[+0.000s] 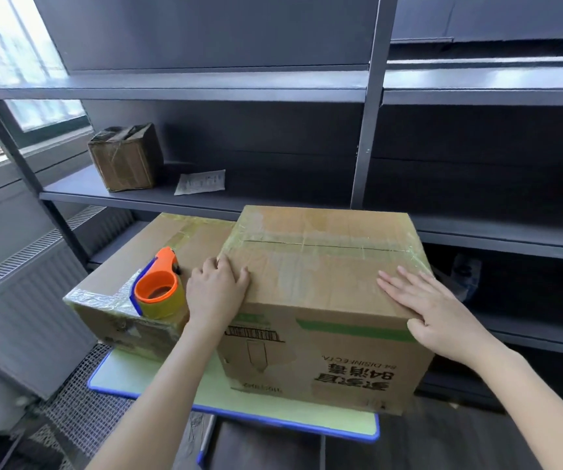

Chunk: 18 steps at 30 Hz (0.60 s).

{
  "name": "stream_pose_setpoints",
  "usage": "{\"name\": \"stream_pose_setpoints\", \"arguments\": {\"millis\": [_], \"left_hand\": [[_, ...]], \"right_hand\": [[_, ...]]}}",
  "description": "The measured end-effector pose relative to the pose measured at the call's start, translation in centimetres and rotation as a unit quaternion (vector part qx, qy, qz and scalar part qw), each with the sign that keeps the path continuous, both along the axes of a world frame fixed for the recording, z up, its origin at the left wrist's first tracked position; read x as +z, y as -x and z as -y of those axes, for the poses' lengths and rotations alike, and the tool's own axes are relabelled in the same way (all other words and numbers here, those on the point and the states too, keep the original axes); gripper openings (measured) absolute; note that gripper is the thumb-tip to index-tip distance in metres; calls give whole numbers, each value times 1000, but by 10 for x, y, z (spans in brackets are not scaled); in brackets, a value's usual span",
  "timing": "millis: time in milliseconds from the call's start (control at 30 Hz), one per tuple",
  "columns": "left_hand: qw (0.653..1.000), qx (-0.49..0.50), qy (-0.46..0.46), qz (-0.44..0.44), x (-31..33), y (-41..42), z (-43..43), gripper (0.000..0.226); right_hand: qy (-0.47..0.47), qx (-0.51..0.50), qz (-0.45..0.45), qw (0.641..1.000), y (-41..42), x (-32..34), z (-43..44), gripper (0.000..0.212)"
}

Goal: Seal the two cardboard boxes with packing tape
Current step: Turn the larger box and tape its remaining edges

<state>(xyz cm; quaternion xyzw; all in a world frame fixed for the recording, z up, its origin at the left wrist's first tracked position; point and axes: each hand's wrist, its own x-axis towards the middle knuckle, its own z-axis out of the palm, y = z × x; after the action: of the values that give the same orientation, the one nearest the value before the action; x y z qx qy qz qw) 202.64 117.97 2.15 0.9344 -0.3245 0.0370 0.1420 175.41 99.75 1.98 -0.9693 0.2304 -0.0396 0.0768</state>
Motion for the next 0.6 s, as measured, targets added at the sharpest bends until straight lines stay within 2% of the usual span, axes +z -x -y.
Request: {"name": "stream_pose_setpoints", "arguments": {"millis": [367,600], "left_hand": [[999,19,46,-1,-9,-5,2,54],[997,12,75,-27,-13,-10,2,53]], "right_hand": [[4,16,52,999,-7,-2,10,72],[17,-7,41,999,-11,-3,5,63]]}}
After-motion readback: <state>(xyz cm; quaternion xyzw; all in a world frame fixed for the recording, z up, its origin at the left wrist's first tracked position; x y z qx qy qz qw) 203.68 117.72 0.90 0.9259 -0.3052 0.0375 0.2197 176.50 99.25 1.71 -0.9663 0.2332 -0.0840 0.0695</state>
